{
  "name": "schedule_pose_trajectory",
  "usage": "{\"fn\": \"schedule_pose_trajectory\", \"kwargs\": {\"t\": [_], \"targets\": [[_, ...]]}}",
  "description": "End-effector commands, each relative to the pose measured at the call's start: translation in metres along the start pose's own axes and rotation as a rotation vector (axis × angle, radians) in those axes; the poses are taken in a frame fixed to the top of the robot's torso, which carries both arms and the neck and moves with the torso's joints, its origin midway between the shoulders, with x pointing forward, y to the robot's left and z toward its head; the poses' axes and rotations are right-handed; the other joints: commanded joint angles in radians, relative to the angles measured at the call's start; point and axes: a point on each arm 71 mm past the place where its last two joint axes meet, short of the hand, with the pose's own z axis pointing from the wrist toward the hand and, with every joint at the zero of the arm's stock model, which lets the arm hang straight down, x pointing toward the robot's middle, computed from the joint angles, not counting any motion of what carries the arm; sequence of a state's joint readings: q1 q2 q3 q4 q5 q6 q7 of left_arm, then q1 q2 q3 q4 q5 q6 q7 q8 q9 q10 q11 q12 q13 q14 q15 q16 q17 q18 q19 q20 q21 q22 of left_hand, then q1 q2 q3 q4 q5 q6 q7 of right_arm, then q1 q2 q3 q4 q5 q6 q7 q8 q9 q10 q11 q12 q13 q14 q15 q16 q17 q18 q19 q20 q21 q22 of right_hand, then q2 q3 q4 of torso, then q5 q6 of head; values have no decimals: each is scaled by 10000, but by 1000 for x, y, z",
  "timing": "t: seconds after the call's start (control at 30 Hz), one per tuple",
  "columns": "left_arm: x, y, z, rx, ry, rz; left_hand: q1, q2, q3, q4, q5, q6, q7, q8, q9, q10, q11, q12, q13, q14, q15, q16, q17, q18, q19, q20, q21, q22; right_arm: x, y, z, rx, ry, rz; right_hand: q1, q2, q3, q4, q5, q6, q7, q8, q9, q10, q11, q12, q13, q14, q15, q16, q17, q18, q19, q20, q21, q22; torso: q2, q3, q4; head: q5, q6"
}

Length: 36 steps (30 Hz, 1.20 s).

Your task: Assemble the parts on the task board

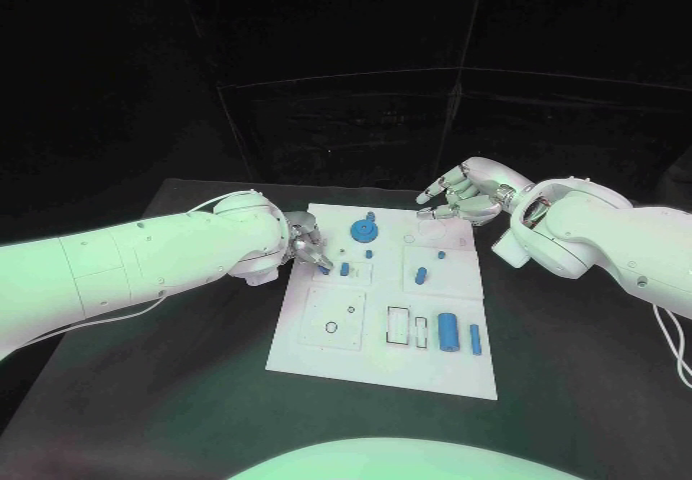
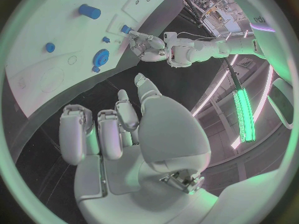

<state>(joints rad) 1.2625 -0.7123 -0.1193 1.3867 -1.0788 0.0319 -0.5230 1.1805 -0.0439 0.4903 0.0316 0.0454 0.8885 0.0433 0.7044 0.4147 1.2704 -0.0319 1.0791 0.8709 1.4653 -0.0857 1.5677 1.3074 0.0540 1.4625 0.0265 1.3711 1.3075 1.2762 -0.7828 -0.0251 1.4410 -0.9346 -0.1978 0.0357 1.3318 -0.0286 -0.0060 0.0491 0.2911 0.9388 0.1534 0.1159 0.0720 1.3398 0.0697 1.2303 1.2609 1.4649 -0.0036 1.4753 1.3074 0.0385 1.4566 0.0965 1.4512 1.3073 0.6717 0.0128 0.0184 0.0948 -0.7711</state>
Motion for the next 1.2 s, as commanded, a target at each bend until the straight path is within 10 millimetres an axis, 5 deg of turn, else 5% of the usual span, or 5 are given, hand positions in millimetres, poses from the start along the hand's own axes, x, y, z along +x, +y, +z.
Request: {"fn": "schedule_pose_trajectory", "kwargs": {"t": [0.03, 0.6, 0.67, 0.83, 1.2], "targets": [[6, 3, 0, -204, 297, 225, 51, 24, 869, -800, 29, 26, -10, 39, 17, 70, 17, 51, 9, 1055, -23, 31, 2634, 43, 85, -58, 49, 240, 0, 2, 0, -107, 73, 0, -4, 116, -69, 14, 10, 77, -8, 45, -16, -16, -54, -15, -14, 643, -89, -46, 797, 144, -63, -27, -35, 157, 4, 0, 8, 8, 1], [6, 2, 2, -199, 327, 209, -45, -16, 894, -755, 27, 77, -30, 93, 31, 121, 3, 109, 73, 1055, -33, 31, 2634, 42, 88, -66, 51, 246, 0, 2, 0, -120, 87, 2, -4, 116, -69, 14, 10, 77, -8, 45, -16, -16, -54, -15, -14, 643, -89, -46, 797, 144, -63, -27, -35, 157, 5, -3, 3, 6, -14], [6, 1, 3, -187, 303, 132, -168, -61, 855, -683, 26, 138, -48, 148, 51, 140, -6, 126, 84, 1055, -38, 31, 2634, 38, 96, -72, 62, 262, 0, 2, 0, -120, 88, 2, -4, 116, -69, 14, 10, 77, -8, 45, -16, -16, -54, -15, -14, 643, -89, -46, 797, 144, -63, -27, -35, 157, 3, 2, 5, 4, -23], [5, 0, 4, -160, 239, 36, -1476, -481, 64, 155, 24, 333, -83, 293, 96, 167, -23, 186, 96, 1055, -57, 31, 2634, 41, 100, -82, 55, 265, 0, 2, 0, -123, 89, 3, -4, 116, -69, 14, 10, 77, -8, 45, -16, -16, -54, -15, -14, 643, -89, -46, 797, 144, -63, -27, -35, 157, 12, 3, 4, 8, -24], [5, -1, 7, -233, 251, 33, -1675, -591, -167, 299, 25, 397, -146, 392, 135, 209, -79, 286, 192, 1055, -111, 31, 2634, 28, 129, -123, 100, 329, 1, 3, 0, -131, 96, 4, -4, 116, -69, 14, 10, 77, -8, 45, -16, -16, -54, -15, -14, 643, -89, -46, 797, 144, -63, -27, -35, 157, 5, -4, -2, 3, -42]]}}
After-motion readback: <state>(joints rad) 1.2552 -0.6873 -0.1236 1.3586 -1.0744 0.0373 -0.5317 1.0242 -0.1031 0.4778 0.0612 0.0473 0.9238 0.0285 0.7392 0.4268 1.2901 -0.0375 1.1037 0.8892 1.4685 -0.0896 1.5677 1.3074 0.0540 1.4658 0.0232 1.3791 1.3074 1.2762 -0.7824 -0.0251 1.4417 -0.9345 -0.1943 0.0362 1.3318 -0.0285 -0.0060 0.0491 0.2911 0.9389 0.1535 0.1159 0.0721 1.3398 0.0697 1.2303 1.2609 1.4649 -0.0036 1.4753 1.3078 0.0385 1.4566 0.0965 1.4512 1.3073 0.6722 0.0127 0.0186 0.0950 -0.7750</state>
